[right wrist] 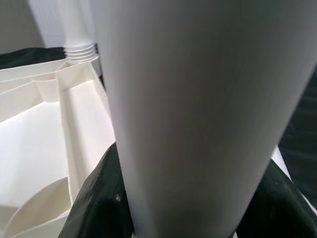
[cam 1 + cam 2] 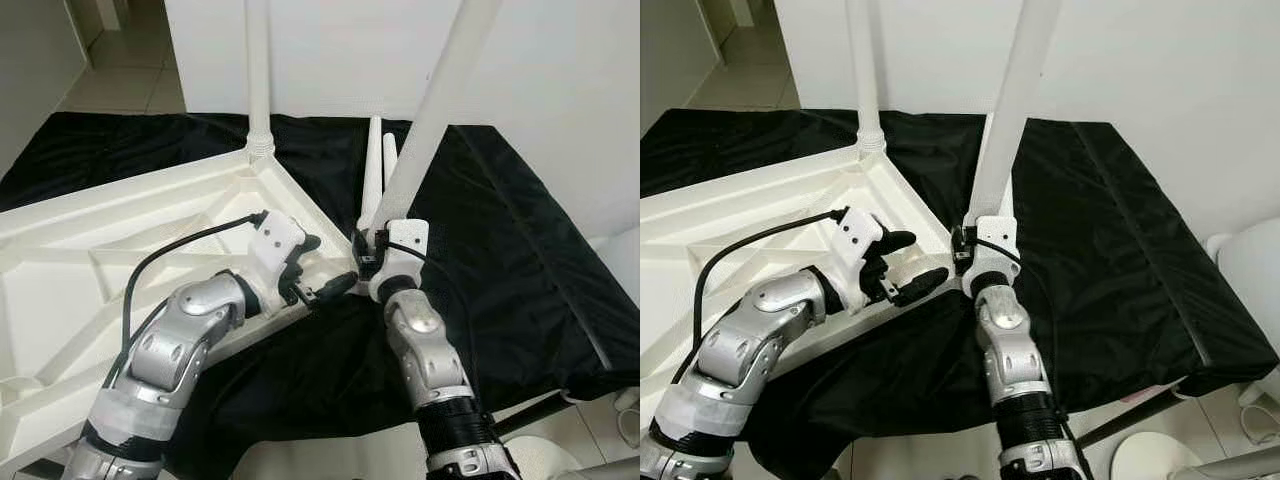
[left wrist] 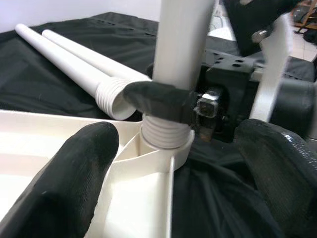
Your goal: Building children table
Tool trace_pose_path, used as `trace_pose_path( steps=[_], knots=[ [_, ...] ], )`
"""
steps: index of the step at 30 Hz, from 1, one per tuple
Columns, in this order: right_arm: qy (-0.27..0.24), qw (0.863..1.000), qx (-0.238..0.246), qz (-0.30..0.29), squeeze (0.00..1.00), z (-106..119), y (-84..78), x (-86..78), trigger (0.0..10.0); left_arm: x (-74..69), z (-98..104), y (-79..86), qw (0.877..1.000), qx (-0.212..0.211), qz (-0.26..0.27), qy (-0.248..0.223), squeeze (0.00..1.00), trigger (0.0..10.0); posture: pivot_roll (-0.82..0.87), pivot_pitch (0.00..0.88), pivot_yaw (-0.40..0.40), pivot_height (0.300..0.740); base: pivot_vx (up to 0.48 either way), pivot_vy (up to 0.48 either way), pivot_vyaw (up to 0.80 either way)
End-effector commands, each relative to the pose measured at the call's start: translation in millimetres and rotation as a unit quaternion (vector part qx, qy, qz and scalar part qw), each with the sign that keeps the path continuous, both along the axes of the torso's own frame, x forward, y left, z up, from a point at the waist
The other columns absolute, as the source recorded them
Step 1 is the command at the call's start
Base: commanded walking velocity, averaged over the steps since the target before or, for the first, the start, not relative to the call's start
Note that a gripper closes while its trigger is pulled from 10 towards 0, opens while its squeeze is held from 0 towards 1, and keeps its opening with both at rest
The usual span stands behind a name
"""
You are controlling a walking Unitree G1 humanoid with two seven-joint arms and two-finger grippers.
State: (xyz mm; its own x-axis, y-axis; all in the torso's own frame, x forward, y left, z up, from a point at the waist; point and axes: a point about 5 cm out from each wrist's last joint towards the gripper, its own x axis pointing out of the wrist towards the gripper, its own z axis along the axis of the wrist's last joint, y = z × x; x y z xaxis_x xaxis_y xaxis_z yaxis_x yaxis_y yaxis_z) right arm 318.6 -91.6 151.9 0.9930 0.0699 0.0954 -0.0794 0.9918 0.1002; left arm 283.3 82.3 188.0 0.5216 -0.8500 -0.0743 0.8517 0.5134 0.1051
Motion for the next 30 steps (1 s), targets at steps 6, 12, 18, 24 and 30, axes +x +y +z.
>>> trace_pose_path(
  steps=[6,12,18,24,30],
  knots=[
    [0.005,1.000,0.024,-0.008,0.00,2,-2.7,-6.7,10.0,4.0,2,2.7,1.000,0.004,0.018,-0.009,0.00,10.0,0.01,0.048,-0.048,0.740,0.000,0.000,0.00],
    [0.002,0.999,0.027,-0.020,1.00,5,-3.7,-11.2,10.0,4.1,3,2.7,1.000,0.005,0.015,-0.009,0.00,10.0,0.01,0.050,-0.043,0.740,0.000,0.000,0.00],
    [-0.001,1.000,0.028,-0.013,1.00,7,-6.5,-11.8,10.0,4.2,2,2.7,1.000,0.005,0.014,-0.010,0.00,10.0,0.01,0.050,-0.043,0.740,0.000,0.000,0.00],
    [-0.006,0.999,-0.002,0.042,0.00,10,-13.3,-9.8,10.0,4.4,3,3.7,1.000,0.005,0.017,-0.011,0.00,10.0,0.01,0.052,-0.047,0.740,0.000,0.000,0.00],
    [-0.012,0.996,-0.018,0.090,0.00,12,-14.6,-8.0,10.0,4.4,3,4.0,1.000,0.005,0.019,-0.011,0.00,10.0,0.02,0.053,-0.048,0.740,0.000,0.000,0.00]
  ],
)
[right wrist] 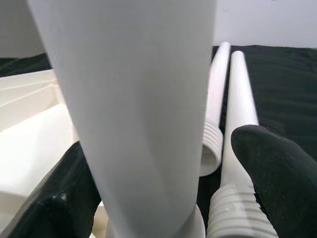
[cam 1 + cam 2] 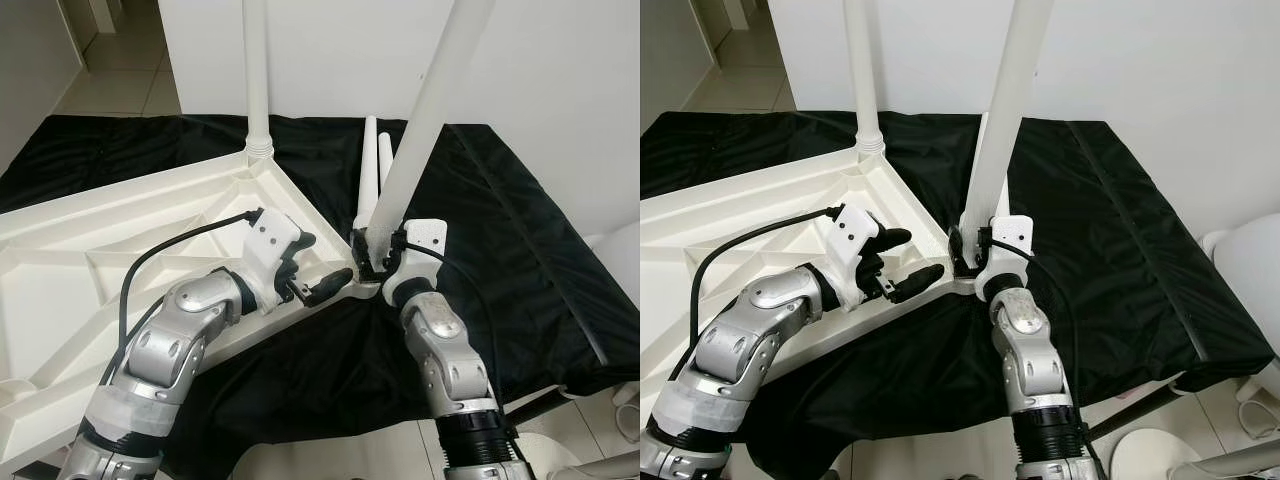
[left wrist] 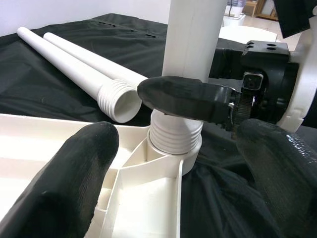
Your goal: Building children table
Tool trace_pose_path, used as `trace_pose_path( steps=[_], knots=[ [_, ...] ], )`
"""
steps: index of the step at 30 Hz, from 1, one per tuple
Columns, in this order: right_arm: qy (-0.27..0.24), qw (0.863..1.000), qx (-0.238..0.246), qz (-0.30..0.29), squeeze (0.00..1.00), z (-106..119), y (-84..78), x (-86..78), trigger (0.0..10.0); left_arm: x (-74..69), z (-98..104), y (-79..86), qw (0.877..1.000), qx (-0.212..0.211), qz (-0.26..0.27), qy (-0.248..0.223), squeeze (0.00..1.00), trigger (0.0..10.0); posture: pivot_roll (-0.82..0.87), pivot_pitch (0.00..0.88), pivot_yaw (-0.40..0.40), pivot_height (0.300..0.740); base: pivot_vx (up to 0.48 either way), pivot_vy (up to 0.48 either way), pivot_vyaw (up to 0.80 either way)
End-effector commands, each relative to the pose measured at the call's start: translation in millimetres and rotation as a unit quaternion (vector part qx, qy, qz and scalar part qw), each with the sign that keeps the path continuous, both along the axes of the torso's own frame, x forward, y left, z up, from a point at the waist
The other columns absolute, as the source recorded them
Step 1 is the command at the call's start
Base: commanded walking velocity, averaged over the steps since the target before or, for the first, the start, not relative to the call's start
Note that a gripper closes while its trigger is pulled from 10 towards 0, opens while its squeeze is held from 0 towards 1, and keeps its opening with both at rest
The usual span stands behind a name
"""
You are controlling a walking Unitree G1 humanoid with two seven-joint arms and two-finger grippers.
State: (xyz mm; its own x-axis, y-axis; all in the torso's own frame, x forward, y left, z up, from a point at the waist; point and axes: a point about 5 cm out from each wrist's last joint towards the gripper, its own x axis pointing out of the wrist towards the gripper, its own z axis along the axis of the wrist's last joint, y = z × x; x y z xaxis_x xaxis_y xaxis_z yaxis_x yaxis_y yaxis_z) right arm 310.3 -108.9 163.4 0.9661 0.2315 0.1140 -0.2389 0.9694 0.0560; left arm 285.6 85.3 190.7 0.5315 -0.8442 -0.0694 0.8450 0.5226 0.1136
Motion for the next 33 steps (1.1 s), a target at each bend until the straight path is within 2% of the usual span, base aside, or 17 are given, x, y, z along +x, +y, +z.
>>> trace_pose_path(
  steps=[1,5,6,11,14,16,25,26,27,28,33],
  knots=[
    [-0.010,0.999,-0.008,0.032,0.00,4,0.6,1.9,10.0,1.9,1,1.1,1.000,0.004,0.014,-0.007,0.00,10.0,0.03,0.055,-0.047,0.740,0.000,0.000,0.00],
    [-0.031,0.996,-0.040,0.079,0.00,7,-4.1,6.6,10.0,1.9,1,1.2,1.000,0.007,0.014,-0.009,0.00,10.0,0.03,0.055,-0.047,0.740,0.000,0.000,0.00],
    [-0.043,0.991,-0.058,0.111,0.00,11,-6.7,10.3,10.0,2.3,0,0.9,1.000,0.018,0.016,-0.015,0.00,10.0,0.04,0.054,-0.047,0.740,0.000,0.000,0.00],
    [-0.047,0.987,-0.066,0.136,0.00,15,-11.6,15.1,10.0,2.4,-1,-0.3,1.000,0.020,0.016,-0.017,0.00,10.0,0.04,0.054,-0.048,0.740,0.000,0.000,0.00],
    [-0.041,0.984,-0.078,0.158,0.00,15,-19.2,21.0,10.0,1.4,-1,-1.5,0.999,0.023,0.014,-0.019,0.00,10.0,0.05,0.055,-0.048,0.740,0.000,0.000,0.00],
    [-0.029,0.975,-0.090,0.199,0.00,9,-26.8,21.7,10.0,-0.8,-3,-1.7,0.999,0.031,0.012,-0.021,0.00,10.0,0.05,0.057,-0.049,0.740,0.000,0.000,0.00],
    [-0.007,0.965,-0.095,0.244,0.00,-4,-37.0,27.0,10.0,-2.6,-7,-3.6,0.999,0.034,0.010,-0.019,0.00,10.0,0.05,0.059,-0.046,0.740,0.000,0.000,0.00],
    [-0.005,0.962,-0.099,0.255,0.00,-7,-37.5,29.1,4.4,-3.1,-8,-4.7,0.999,0.036,0.006,-0.021,0.00,10.0,0.05,0.058,-0.042,0.740,0.000,0.000,0.00],
    [-0.005,0.962,-0.099,0.255,0.00,-7,-37.5,29.1,4.4,-3.1,-8,-4.7,0.999,0.036,0.006,-0.021,0.00,10.0,0.05,0.058,-0.042,0.740,0.000,0.000,0.00],
    [-0.003,0.961,-0.103,0.257,0.00,-8,-38.3,30.9,0.0,-3.4,-9,-5.3,0.999,0.039,0.005,-0.023,0.00,10.0,0.06,0.057,-0.042,0.740,0.000,0.000,0.00],
    [-0.002,0.960,-0.103,0.262,0.00,-11,-39.9,34.3,0.0,-5.0,-11,-7.7,0.998,0.047,0.005,-0.030,0.00,10.0,0.06,0.059,-0.042,0.740,0.000,0.000,0.00]
  ],
)
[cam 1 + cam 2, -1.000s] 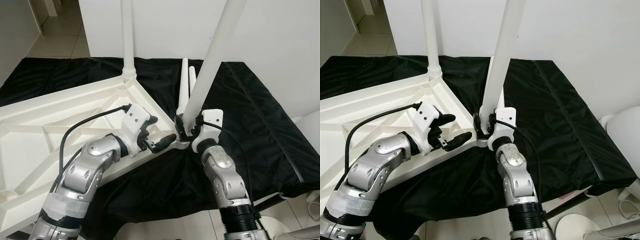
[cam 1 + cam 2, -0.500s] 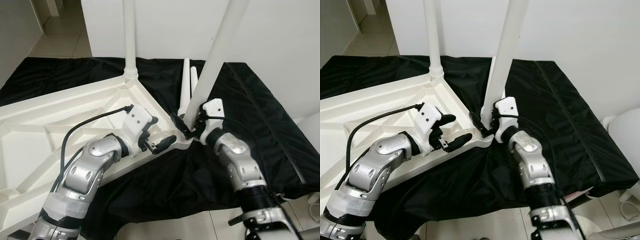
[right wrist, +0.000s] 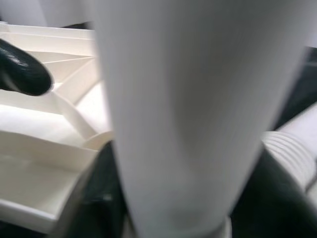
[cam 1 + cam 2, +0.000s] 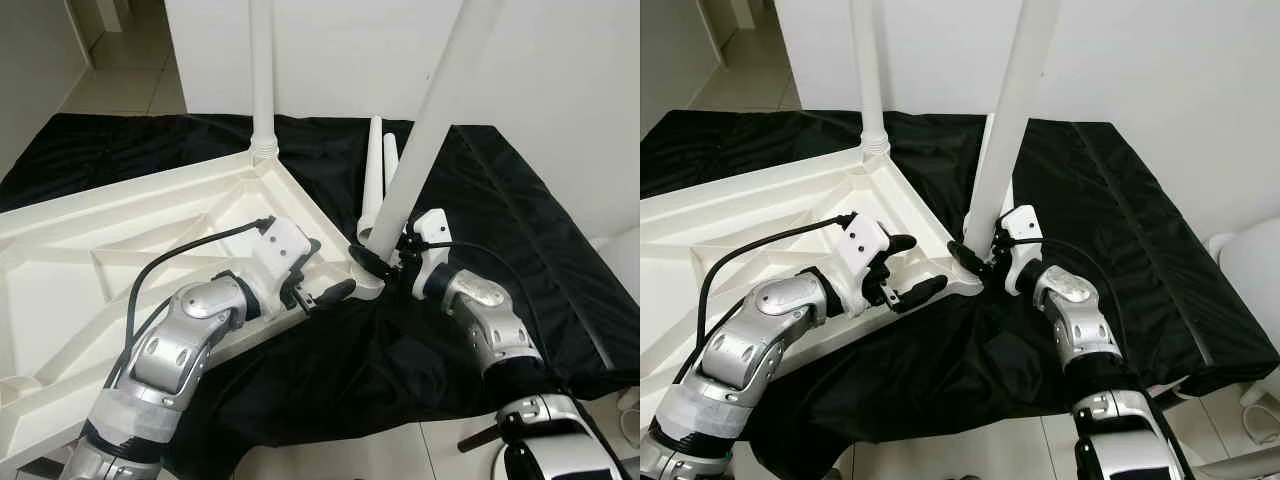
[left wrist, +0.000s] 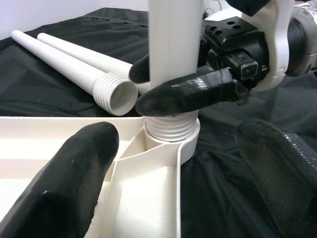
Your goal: Building children table
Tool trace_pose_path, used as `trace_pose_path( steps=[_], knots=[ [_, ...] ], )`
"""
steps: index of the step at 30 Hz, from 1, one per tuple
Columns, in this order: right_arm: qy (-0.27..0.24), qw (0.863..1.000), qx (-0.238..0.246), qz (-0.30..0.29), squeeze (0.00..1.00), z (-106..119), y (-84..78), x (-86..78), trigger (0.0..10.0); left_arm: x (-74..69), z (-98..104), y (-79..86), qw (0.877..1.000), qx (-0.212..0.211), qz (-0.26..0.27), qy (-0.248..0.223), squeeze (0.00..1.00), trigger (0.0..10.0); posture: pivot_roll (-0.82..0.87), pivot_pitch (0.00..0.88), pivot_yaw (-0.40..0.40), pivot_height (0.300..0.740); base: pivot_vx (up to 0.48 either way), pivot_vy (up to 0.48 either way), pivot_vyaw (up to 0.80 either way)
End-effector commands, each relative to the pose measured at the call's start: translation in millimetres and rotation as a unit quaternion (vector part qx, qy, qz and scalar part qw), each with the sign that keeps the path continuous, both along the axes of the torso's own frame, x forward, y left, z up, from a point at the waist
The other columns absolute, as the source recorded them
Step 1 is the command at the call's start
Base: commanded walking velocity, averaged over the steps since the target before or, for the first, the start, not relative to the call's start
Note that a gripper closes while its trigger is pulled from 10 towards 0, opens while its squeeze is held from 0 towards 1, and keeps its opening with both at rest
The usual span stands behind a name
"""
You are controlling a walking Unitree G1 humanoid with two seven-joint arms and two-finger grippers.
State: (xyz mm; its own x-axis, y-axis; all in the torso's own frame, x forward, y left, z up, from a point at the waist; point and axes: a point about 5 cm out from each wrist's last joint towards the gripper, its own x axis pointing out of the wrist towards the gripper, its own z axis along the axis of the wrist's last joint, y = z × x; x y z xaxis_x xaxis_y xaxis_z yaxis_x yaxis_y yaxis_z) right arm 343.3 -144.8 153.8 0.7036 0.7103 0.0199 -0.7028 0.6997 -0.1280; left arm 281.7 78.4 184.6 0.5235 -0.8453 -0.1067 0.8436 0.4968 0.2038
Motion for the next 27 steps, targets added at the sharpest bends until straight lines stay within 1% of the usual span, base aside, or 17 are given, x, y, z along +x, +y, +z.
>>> trace_pose_path(
  steps=[1,7,8,9,10,11,13,15,16,18,20,21,22,24,27],
  knots=[
    [0.002,1.000,0.002,-0.004,0.00,-2,-4.2,1.7,0.0,-1.8,-5,-1.5,1.000,0.005,0.013,-0.001,0.00,10.0,0.06,0.059,-0.042,0.740,0.000,0.000,0.00],
    [0.007,1.000,0.002,-0.003,0.00,-7,-4.6,1.1,0.0,-3.4,-6,-2.7,1.000,0.004,0.013,-0.002,0.00,10.0,0.06,0.061,-0.046,0.740,0.000,0.000,0.00],
    [0.009,1.000,0.003,0.000,0.00,-9,-4.6,0.1,1.1,-3.9,-6,-2.4,1.000,0.005,0.014,-0.002,0.00,10.0,0.07,0.063,-0.047,0.740,0.000,0.000,0.00],
    [0.011,1.000,0.016,-0.015,0.00,-9,-5.0,0.6,10.0,-3.8,-6,-1.3,1.000,0.005,0.015,-0.002,0.00,10.0,0.07,0.064,-0.048,0.740,0.000,0.000,0.00],
    [0.013,0.999,0.026,-0.027,0.00,-8,-5.3,1.1,10.0,-3.7,-6,-0.5,1.000,0.005,0.017,-0.002,0.00,10.0,0.07,0.064,-0.048,0.740,0.000,0.000,0.00],
    [0.013,0.999,0.026,-0.027,0.00,-8,-5.3,1.1,10.0,-3.7,-6,-0.5,1.000,0.005,0.017,-0.002,0.00,10.0,0.07,0.064,-0.048,0.740,0.000,0.000,0.00],
    [0.008,0.998,0.031,-0.052,0.00,-6,-5.0,2.0,10.0,-3.7,-7,0.8,1.000,0.007,0.019,-0.003,0.00,10.0,0.07,0.065,-0.049,0.740,0.000,0.000,0.00],
    [0.007,0.995,0.017,-0.094,0.00,-7,-3.6,4.1,10.0,-4.0,-7,0.8,1.000,0.007,0.019,-0.003,0.00,10.0,0.06,0.066,-0.052,0.740,0.000,0.000,0.00],
    [0.007,0.995,0.017,-0.094,0.00,-7,-3.6,4.1,10.0,-4.0,-7,0.8,1.000,0.007,0.019,-0.003,0.00,10.0,0.06,0.066,-0.052,0.740,0.000,0.000,0.00],
    [0.009,0.993,0.013,-0.117,0.00,-9,-0.7,3.5,10.0,-4.0,-8,0.3,1.000,0.006,0.020,-0.003,0.00,10.0,0.06,0.065,-0.051,0.740,0.000,0.000,0.00],
    [0.009,0.991,0.028,-0.128,0.00,-10,7.7,-1.3,10.0,-4.4,-8,0.3,1.000,0.006,0.021,-0.003,0.00,10.0,0.06,0.062,-0.051,0.740,0.000,0.000,0.00],
    [0.009,0.991,0.028,-0.128,0.00,-10,7.7,-1.3,10.0,-4.4,-8,0.3,1.000,0.006,0.021,-0.003,0.00,10.0,0.06,0.062,-0.051,0.740,0.000,0.000,0.00],
    [0.016,0.987,0.052,-0.148,0.00,-11,17.9,-6.8,10.0,-5.1,-9,0.9,1.000,0.007,0.020,-0.002,0.00,10.0,0.06,0.059,-0.048,0.740,0.000,0.000,0.00],
    [0.017,0.986,0.058,-0.155,0.00,-11,20.5,-8.3,10.0,-5.2,-9,1.1,1.000,0.007,0.020,-0.002,0.00,10.0,0.06,0.059,-0.048,0.740,0.000,0.000,0.00],
    [0.033,0.967,0.097,-0.232,0.00,-11,29.3,-13.5,10.0,-4.8,-9,3.0,1.000,0.011,0.019,-0.003,0.00,10.0,0.06,0.055,-0.046,0.740,0.000,0.000,0.00]
  ],
)
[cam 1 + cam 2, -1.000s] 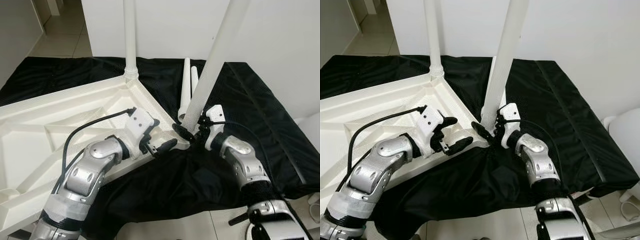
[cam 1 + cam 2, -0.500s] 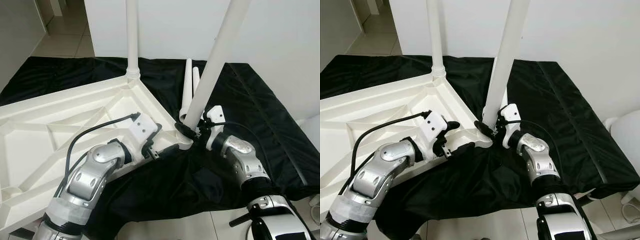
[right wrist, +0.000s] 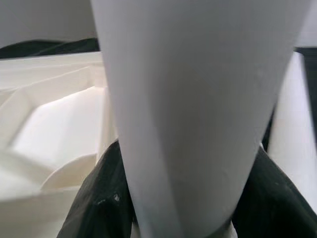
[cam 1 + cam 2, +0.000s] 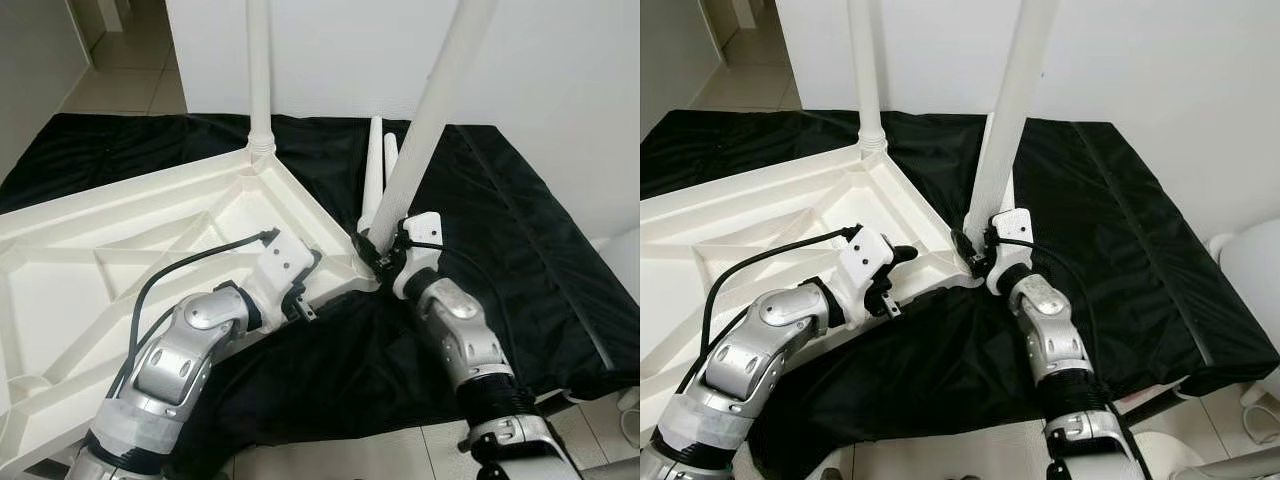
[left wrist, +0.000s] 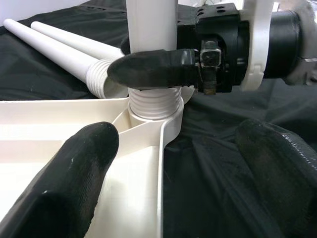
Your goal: Building children table
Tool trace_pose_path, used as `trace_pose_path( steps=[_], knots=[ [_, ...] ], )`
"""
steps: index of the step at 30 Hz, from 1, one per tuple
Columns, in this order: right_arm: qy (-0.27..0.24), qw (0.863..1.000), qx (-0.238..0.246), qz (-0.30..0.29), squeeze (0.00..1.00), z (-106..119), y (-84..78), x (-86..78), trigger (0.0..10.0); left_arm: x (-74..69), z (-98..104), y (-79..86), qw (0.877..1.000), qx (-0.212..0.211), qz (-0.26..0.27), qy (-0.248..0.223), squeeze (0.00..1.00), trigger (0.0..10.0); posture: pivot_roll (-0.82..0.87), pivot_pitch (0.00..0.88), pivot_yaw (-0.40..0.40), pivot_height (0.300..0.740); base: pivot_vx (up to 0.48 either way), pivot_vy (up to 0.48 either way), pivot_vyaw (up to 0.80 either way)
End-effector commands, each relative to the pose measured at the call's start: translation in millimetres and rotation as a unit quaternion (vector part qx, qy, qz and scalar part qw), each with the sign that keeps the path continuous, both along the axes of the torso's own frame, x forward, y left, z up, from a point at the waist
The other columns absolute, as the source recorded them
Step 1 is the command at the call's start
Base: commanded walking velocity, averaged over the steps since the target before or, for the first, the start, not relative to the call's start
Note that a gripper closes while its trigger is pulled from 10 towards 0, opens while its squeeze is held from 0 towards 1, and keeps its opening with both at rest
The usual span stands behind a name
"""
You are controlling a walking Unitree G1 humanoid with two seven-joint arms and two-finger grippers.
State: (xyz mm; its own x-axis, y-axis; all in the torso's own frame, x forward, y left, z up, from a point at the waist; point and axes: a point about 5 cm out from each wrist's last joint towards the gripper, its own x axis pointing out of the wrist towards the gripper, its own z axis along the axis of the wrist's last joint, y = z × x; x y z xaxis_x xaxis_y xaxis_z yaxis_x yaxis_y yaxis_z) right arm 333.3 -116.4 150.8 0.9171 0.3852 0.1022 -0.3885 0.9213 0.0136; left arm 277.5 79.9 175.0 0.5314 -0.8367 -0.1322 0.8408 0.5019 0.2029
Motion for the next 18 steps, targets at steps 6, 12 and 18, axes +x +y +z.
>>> trace_pose_path(
  steps=[6,12,18],
  knots=[
    [0.033,0.990,0.040,-0.130,0.00,-6,4.2,-9.9,10.0,0.4,1,2.5,1.000,0.001,0.013,-0.010,0.00,10.0,0.05,0.051,-0.045,0.740,0.000,0.000,0.00],
    [0.038,0.975,0.072,-0.207,0.00,-5,16.1,-25.5,10.0,-0.4,1,1.6,1.000,-0.001,0.008,-0.009,0.00,10.0,0.05,0.047,-0.047,0.740,0.000,0.000,0.00],
    [0.038,0.978,0.057,-0.196,0.00,-4,18.1,-30.9,10.0,0.6,1,3.2,1.000,-0.001,0.008,-0.010,0.00,10.0,0.05,0.044,-0.051,0.740,0.000,0.000,0.00]
  ],
)
